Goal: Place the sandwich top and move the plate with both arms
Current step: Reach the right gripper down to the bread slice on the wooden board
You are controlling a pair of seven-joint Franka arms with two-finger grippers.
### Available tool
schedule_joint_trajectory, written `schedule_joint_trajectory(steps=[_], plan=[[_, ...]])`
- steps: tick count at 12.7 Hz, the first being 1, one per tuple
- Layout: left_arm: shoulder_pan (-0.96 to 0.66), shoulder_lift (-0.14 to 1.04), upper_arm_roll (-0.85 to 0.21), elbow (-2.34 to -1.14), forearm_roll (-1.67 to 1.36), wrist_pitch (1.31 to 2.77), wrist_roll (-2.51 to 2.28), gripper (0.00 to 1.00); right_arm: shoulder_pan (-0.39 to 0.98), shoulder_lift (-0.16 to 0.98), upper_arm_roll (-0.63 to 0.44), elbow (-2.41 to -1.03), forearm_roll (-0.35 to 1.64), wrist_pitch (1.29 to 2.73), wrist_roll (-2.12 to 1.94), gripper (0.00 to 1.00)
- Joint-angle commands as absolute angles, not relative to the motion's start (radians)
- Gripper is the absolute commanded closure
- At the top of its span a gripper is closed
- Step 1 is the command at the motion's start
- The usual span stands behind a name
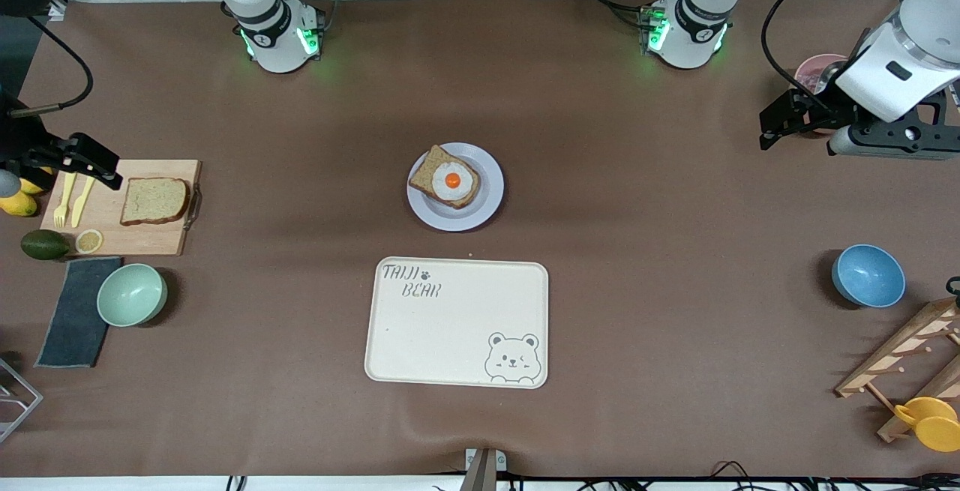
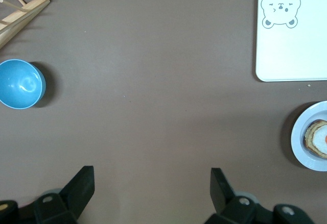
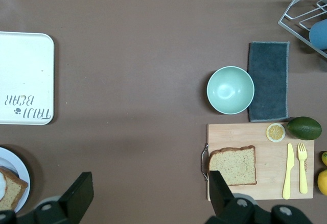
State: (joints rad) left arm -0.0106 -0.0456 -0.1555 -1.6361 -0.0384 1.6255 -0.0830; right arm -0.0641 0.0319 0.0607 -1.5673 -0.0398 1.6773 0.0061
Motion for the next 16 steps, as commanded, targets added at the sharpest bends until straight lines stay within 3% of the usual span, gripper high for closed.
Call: schedule_joint_trajectory(steps=[1, 7, 12, 16], plan=[[0.005, -0.064, -0.167, -1.654, -0.048, 1.638, -0.084, 0.0, -0.077, 0.04, 0.069, -1.546, -0.044, 1.663, 0.012, 0.0], [0.005, -0.064, -0.167, -1.658, -0.046, 1.646, -0.075, 0.0, -0.091, 0.043, 0.052, -1.56, -0.061, 1.661, -0.101, 0.0], [0.006, -0.063, -0.167, -1.661, -0.049, 1.644, -0.086, 0.0, -0.078, 0.09, -0.118, -1.637, 0.006, 1.695, -0.129, 0.0], [0.011, -0.061, -0.166, -1.666, -0.049, 1.646, -0.094, 0.0, -0.072, 0.169, -0.268, -1.664, 0.11, 1.735, -0.401, 0.0]])
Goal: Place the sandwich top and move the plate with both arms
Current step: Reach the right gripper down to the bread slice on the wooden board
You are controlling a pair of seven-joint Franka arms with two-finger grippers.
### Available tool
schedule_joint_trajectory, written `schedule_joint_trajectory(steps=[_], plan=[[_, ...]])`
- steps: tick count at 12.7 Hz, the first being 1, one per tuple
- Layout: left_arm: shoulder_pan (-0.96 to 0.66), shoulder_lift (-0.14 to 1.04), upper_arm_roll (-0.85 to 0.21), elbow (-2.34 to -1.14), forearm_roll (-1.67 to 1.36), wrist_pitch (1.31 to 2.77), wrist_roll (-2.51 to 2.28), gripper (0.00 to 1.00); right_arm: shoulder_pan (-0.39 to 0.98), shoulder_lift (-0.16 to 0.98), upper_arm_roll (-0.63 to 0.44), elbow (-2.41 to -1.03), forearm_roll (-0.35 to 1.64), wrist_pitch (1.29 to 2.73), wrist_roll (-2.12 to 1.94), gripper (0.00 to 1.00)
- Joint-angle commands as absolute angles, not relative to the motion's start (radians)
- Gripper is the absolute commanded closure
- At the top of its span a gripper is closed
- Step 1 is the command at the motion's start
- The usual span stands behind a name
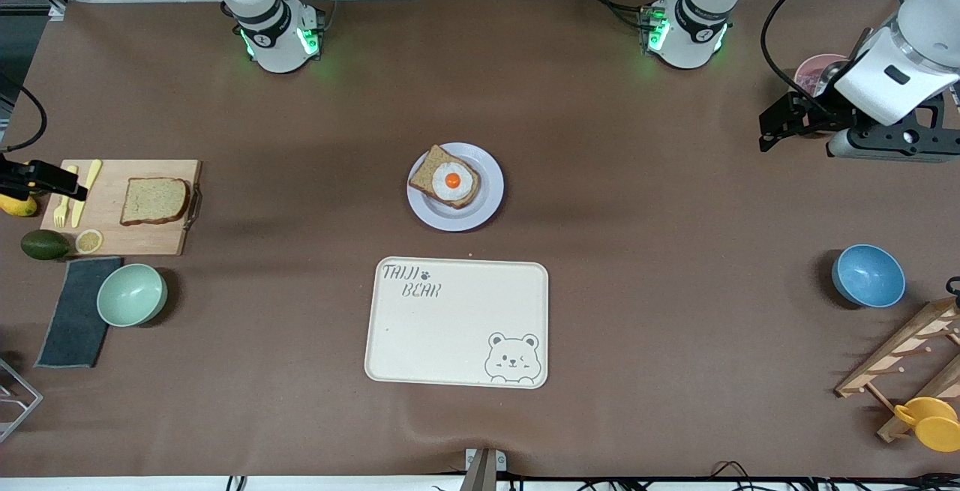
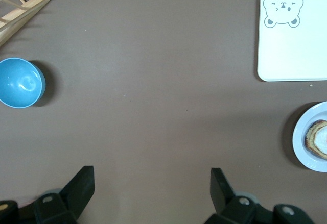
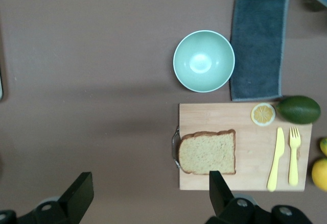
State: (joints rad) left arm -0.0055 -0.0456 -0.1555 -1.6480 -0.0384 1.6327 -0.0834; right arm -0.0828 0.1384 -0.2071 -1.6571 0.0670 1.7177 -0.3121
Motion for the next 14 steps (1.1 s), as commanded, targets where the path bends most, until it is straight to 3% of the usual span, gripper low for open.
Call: schedule_joint_trajectory(steps=[1, 4, 8, 12, 14], plan=[[0.017, -0.074, -0.166, -1.696, -0.055, 1.646, -0.092, 0.0, -0.075, 0.176, -0.282, -1.684, 0.113, 1.746, -0.409, 0.0], [0.018, -0.091, -0.173, -1.742, -0.06, 1.646, -0.084, 0.0, -0.075, 0.179, -0.325, -1.762, 0.112, 1.775, -0.55, 0.0], [0.035, -0.087, -0.198, -1.764, -0.116, 1.641, -0.094, 0.0, -0.074, 0.199, -0.412, -1.896, 0.113, 1.934, -0.746, 0.0], [0.103, -0.08, -0.198, -1.761, -0.208, 1.64, -0.081, 0.0, -0.083, 0.288, -0.465, -1.908, 0.159, 1.996, -0.898, 0.18], [0.104, -0.072, -0.19, -1.758, -0.236, 1.637, -0.074, 0.0, -0.101, 0.351, -0.469, -1.908, 0.21, 2.04, -0.986, 0.21]])
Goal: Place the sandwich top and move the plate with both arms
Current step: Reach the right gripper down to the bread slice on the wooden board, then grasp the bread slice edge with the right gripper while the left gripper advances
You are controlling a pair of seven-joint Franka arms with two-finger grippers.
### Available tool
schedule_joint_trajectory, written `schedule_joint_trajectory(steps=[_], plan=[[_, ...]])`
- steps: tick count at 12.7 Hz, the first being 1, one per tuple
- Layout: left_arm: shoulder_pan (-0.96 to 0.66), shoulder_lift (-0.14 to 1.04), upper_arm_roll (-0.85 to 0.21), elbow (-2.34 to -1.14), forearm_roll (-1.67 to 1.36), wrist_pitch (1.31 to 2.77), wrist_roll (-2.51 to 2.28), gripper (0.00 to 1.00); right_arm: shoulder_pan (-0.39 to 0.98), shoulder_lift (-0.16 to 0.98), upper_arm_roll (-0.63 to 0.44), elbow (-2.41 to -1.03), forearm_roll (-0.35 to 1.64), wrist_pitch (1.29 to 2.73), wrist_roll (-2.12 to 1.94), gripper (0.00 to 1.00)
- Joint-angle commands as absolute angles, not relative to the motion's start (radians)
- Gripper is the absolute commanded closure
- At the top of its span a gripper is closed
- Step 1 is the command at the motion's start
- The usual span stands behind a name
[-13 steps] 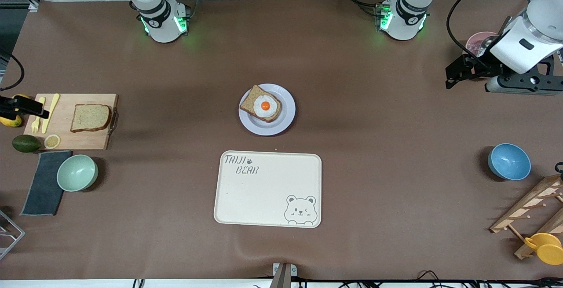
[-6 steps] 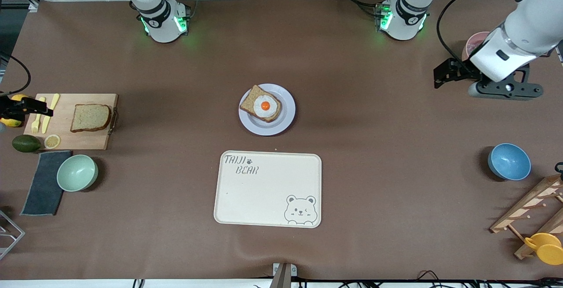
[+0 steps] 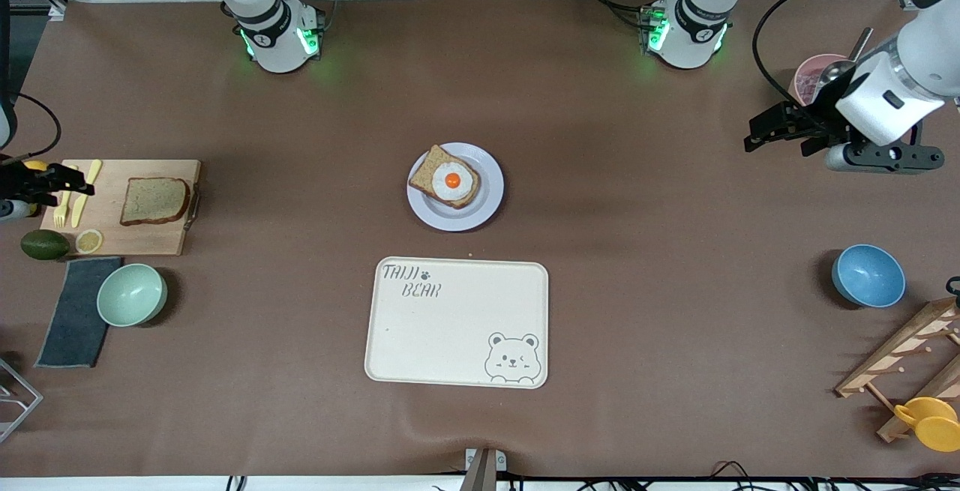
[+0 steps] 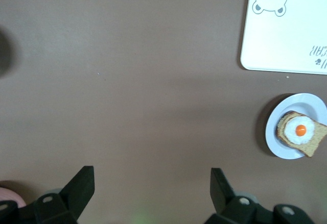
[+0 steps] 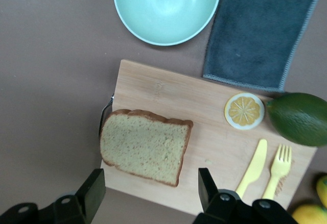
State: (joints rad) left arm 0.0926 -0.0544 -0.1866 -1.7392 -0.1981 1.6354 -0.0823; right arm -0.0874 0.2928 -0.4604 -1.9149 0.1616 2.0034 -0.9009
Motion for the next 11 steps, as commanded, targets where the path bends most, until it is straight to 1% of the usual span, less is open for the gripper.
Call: schedule_joint_trajectory(steps=[1, 3, 5, 7, 8, 9, 11], plan=[[0.116, -0.069, -0.178, -1.756, -0.267, 1.628, -0.071, 0.0, -0.107, 0.383, -0.474, -1.916, 0.253, 2.051, -1.021, 0.22], [0.173, -0.048, -0.176, -1.755, -0.336, 1.615, -0.066, 0.0, -0.112, 0.428, -0.488, -1.928, 0.31, 2.094, -1.11, 0.24], [0.186, -0.037, -0.176, -1.752, -0.357, 1.6, -0.054, 0.0, -0.112, 0.439, -0.494, -1.951, 0.333, 2.108, -1.127, 0.28], [0.201, -0.014, -0.176, -1.738, -0.376, 1.597, -0.04, 0.0, -0.112, 0.442, -0.506, -1.988, 0.35, 2.129, -1.131, 0.29], [0.212, -0.003, -0.176, -1.726, -0.391, 1.586, -0.04, 0.0, -0.112, 0.446, -0.508, -2.0, 0.371, 2.138, -1.131, 0.34], [0.236, 0.036, -0.176, -1.697, -0.417, 1.556, -0.017, 0.0, -0.11, 0.46, -0.521, -2.005, 0.402, 2.14, -1.131, 0.34], [0.291, 0.157, -0.176, -1.584, -0.486, 1.45, 0.06, 0.0, -0.109, 0.488, -0.537, -2.009, 0.437, 2.14, -1.131, 0.36]])
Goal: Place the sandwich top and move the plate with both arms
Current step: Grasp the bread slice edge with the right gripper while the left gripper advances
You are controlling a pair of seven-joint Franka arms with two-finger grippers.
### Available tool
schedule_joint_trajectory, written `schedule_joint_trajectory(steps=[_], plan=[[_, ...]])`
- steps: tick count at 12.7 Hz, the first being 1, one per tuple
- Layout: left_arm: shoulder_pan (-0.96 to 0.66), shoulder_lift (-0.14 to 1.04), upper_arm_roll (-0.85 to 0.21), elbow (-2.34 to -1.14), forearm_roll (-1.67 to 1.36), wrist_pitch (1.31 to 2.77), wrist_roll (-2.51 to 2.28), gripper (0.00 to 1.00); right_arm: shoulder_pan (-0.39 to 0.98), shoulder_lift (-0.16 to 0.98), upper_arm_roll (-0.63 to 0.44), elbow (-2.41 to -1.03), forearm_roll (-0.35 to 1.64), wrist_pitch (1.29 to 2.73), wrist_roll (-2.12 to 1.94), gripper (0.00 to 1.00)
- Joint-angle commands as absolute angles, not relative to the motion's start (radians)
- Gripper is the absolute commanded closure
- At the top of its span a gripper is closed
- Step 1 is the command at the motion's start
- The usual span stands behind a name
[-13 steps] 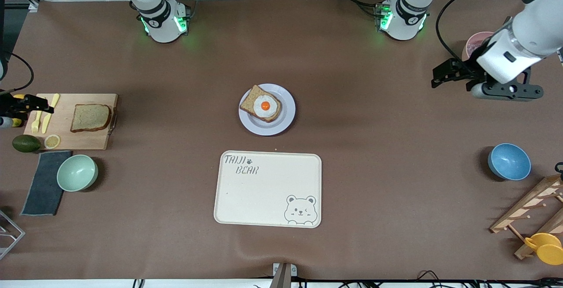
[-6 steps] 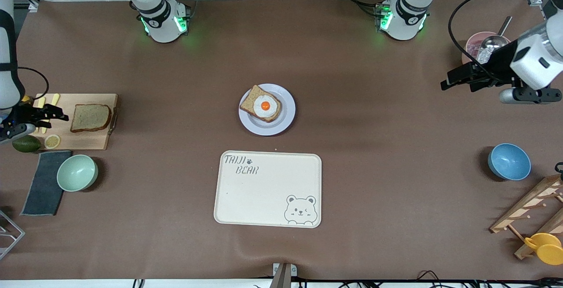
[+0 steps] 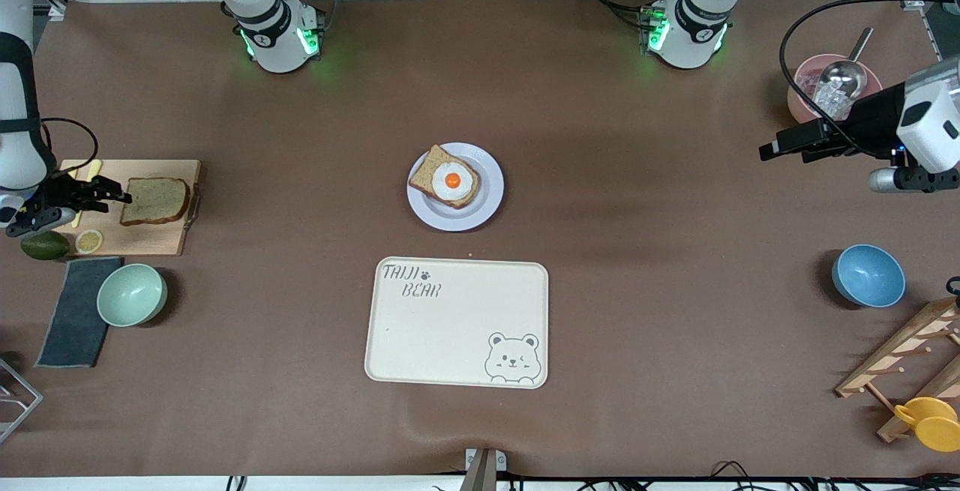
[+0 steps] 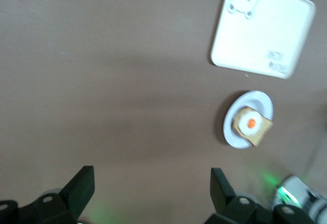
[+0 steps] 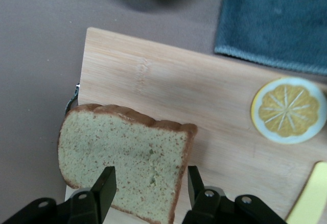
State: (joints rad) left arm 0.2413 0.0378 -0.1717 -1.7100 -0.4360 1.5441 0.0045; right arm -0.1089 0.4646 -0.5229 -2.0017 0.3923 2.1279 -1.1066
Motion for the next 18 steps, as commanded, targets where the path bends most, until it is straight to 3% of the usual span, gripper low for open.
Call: schedule_joint_trajectory(steps=[1, 4, 8, 11, 13, 14, 18], plan=[[0.294, 0.172, -0.176, -1.568, -0.486, 1.436, 0.064, 0.0, -0.11, 0.5, -0.537, -2.01, 0.446, 2.146, -1.131, 0.36], [0.295, 0.172, -0.178, -1.572, -0.486, 1.434, 0.074, 0.0, -0.115, 0.52, -0.538, -2.011, 0.466, 2.152, -1.149, 0.39], [0.275, 0.205, -0.187, -1.585, -0.486, 1.457, 0.112, 0.0, -0.126, 0.551, -0.54, -2.008, 0.503, 2.158, -1.204, 0.54], [0.242, 0.256, -0.187, -1.502, -0.483, 1.47, 0.086, 0.0, -0.13, 0.569, -0.541, -2.006, 0.554, 2.16, -1.252, 0.71], [0.223, 0.281, -0.19, -1.497, -0.485, 1.473, 0.086, 0.0, -0.129, 0.577, -0.545, -2.006, 0.571, 2.16, -1.281, 0.96], [0.187, 0.3, -0.205, -1.506, -0.482, 1.5, 0.103, 0.0, -0.126, 0.577, -0.545, -2.006, 0.571, 2.157, -1.29, 1.0], [0.092, 0.333, -0.241, -1.601, -0.526, 1.551, 0.104, 0.0, -0.109, 0.572, -0.551, -1.977, 0.571, 2.111, -1.267, 1.0]])
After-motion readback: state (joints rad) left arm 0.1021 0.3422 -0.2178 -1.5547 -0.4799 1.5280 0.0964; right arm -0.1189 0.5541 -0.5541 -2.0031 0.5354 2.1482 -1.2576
